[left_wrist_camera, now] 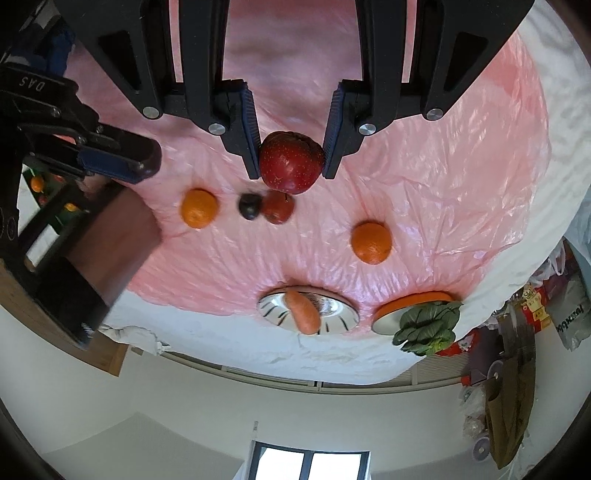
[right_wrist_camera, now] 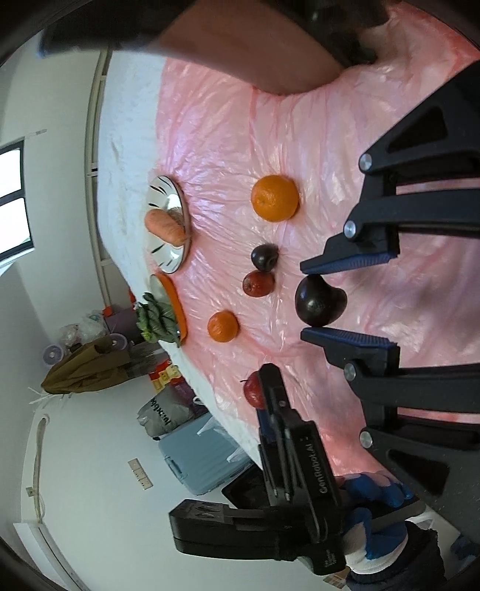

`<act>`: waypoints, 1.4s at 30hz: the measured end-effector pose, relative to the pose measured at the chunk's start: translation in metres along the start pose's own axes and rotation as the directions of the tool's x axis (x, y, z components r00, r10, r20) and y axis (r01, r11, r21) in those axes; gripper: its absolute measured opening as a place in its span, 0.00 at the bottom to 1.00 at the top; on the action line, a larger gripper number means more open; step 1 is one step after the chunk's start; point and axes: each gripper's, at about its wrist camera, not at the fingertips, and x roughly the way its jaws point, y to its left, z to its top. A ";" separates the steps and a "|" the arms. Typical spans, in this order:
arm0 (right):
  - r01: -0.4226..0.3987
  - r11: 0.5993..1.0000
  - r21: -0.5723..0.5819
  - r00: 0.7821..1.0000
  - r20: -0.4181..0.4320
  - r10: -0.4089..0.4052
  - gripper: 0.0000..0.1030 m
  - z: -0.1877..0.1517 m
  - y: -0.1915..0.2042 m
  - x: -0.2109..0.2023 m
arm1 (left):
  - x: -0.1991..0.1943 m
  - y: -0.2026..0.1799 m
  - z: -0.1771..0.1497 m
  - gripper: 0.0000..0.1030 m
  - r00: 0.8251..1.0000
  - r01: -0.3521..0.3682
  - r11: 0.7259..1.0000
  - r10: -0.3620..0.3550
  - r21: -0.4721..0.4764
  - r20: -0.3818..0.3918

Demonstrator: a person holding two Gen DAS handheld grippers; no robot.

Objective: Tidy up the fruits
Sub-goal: 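Carry the apple and plum past the kettle into the green tray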

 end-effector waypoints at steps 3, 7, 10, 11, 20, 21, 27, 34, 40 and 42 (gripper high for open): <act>0.017 1.000 0.001 1.000 0.014 -0.017 0.47 -0.005 0.002 -0.022 | -0.015 -0.020 -0.004 0.27 1.000 0.020 0.999 -0.020 0.027 -0.002; 0.050 0.999 0.017 0.998 0.033 -0.050 0.47 -0.015 -0.003 -0.052 | -0.030 -0.055 -0.011 0.27 0.998 0.068 0.995 -0.068 0.068 -0.013; 0.085 0.996 0.036 0.995 0.047 -0.087 0.47 -0.023 -0.014 -0.077 | -0.036 -0.083 -0.015 0.27 0.993 0.120 0.989 -0.118 0.088 -0.027; 0.102 0.994 0.046 0.993 0.052 -0.105 0.47 -0.027 -0.019 -0.088 | -0.038 -0.094 -0.017 0.27 0.990 0.142 0.985 -0.140 0.096 -0.033; 0.263 0.955 0.134 0.957 0.085 -0.276 0.47 -0.053 -0.093 -0.167 | -0.030 -0.200 -0.015 0.27 0.950 0.311 0.937 -0.301 0.159 -0.080; 0.289 0.946 0.146 0.949 0.086 -0.303 0.47 -0.056 -0.106 -0.176 | -0.026 -0.212 -0.014 0.27 0.945 0.326 0.931 -0.316 0.165 -0.088; 0.417 0.883 0.217 0.894 0.077 -0.441 0.47 -0.071 -0.182 -0.221 | 0.002 -0.291 -0.008 0.27 0.908 0.417 0.885 -0.395 0.208 -0.141; 0.519 0.813 0.264 0.843 0.002 -0.538 0.47 -0.091 -0.260 -0.234 | 0.051 -0.375 0.003 0.27 0.882 0.469 0.844 -0.428 0.260 -0.198; 0.549 0.785 0.287 0.827 -0.051 -0.559 0.47 -0.108 -0.299 -0.231 | 0.094 -0.425 -0.004 0.27 0.880 0.465 0.826 -0.391 0.319 -0.271; 0.557 0.781 0.280 0.823 -0.061 -0.565 0.47 -0.109 -0.304 -0.229 | 0.106 -0.433 -0.008 0.27 0.882 0.456 0.828 -0.371 0.327 -0.289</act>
